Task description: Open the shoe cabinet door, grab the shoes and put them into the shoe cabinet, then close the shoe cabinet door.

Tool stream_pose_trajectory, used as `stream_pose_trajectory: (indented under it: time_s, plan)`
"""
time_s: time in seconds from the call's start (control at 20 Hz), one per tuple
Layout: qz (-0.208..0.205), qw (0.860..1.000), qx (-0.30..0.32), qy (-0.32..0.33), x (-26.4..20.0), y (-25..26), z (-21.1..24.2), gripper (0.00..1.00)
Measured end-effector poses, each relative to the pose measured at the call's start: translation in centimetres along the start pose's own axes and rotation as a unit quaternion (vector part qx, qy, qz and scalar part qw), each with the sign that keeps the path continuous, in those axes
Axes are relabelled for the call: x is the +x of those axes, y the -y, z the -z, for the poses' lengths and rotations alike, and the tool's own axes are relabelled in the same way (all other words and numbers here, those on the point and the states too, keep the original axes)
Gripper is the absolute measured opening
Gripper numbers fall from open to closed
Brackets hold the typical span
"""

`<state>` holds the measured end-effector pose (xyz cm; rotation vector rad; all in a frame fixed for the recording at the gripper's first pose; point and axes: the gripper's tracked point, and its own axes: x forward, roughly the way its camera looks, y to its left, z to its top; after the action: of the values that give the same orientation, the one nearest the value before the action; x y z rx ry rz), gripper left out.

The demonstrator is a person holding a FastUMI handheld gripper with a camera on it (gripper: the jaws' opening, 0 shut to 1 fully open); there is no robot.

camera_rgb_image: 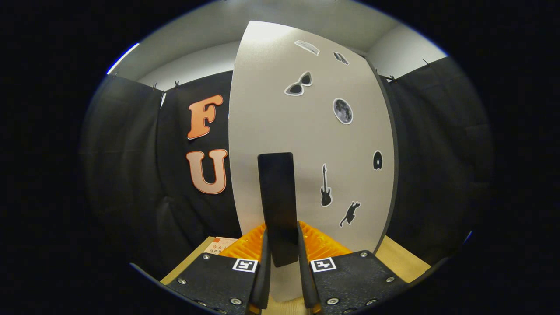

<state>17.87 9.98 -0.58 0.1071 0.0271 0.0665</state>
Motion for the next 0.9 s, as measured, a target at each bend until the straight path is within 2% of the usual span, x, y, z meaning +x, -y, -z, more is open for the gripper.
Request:
stream_pose_trajectory:
  time_s: [0.55,0.7,0.9]
  plan:
    - [0.036,0.999,0.003,-0.006,-4.4,4.5,0.1,0.27]
    - [0.049,0.999,-0.017,-0.005,-5.1,5.5,0.0,0.27]
    - [0.046,0.999,-0.014,-0.01,-6.0,7.2,0.0,0.27]
